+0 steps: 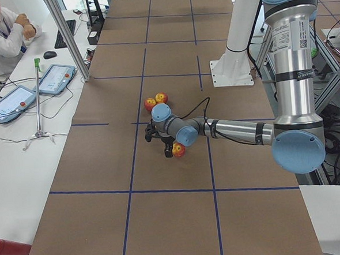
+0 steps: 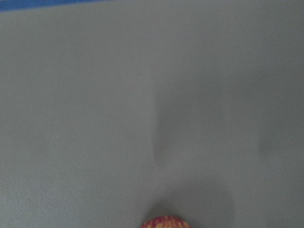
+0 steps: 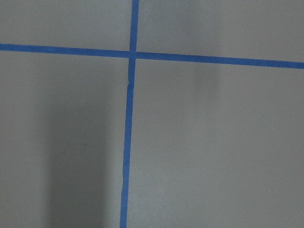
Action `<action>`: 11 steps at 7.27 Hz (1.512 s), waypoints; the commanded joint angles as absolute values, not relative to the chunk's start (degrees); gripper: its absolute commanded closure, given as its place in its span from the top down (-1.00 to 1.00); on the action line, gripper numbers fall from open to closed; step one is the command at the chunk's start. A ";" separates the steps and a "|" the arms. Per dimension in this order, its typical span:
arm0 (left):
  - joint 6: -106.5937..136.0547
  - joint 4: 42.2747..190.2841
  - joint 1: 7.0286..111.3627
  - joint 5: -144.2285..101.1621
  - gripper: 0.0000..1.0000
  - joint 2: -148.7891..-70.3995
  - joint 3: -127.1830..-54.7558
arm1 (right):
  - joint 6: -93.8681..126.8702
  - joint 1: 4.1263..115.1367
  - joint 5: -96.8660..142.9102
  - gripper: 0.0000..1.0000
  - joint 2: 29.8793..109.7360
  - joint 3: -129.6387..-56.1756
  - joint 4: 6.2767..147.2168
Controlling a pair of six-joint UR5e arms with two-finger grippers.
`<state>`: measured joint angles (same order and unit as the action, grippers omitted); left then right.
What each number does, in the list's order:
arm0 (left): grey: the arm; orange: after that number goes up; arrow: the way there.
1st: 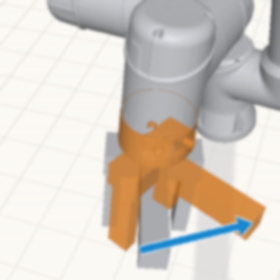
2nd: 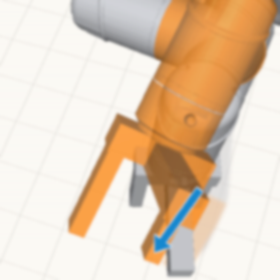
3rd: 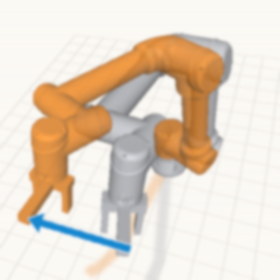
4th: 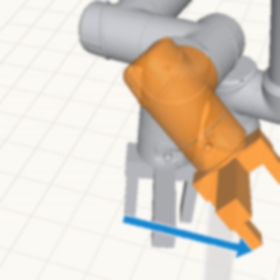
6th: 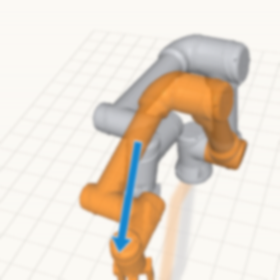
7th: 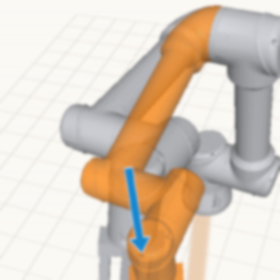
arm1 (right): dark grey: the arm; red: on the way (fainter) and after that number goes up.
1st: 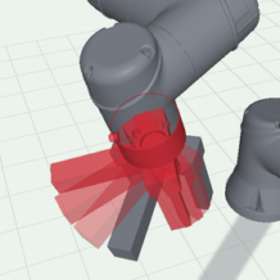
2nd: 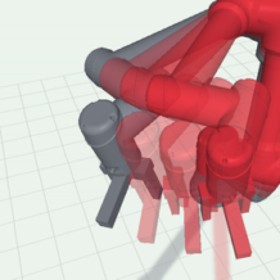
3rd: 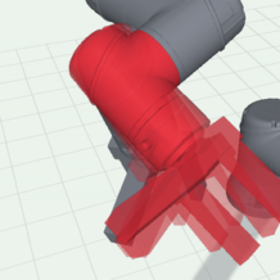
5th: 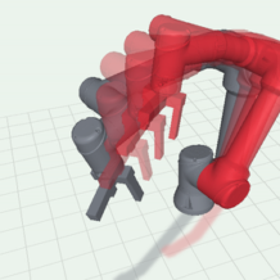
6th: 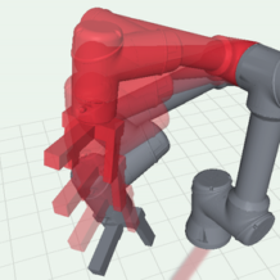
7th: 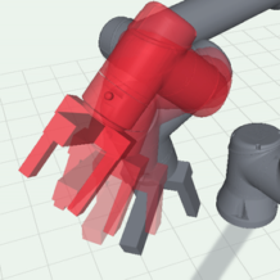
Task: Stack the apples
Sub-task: 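Lower the left gripper onto the lone apple and close on it, then lift the apple with the left gripper and carry it toward the three-apple cluster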
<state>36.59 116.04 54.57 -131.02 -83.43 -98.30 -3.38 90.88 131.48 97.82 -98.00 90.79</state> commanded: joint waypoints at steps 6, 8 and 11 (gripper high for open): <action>38.15 116.46 50.54 -130.96 0.39 -82.71 -97.65 | -3.34 90.88 131.48 1.00 97.82 -98.00 90.79; 37.71 116.46 50.80 -131.39 -1.00 -82.62 -98.78 | -3.43 90.88 131.48 1.00 97.82 -98.00 90.79; 42.41 111.98 51.50 -137.79 -1.00 -85.75 -109.24 | -3.34 90.88 131.48 1.00 97.82 -98.00 90.79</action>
<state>39.32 113.66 51.41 -134.82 -83.43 -106.22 -3.39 90.88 131.49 97.82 -98.00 90.79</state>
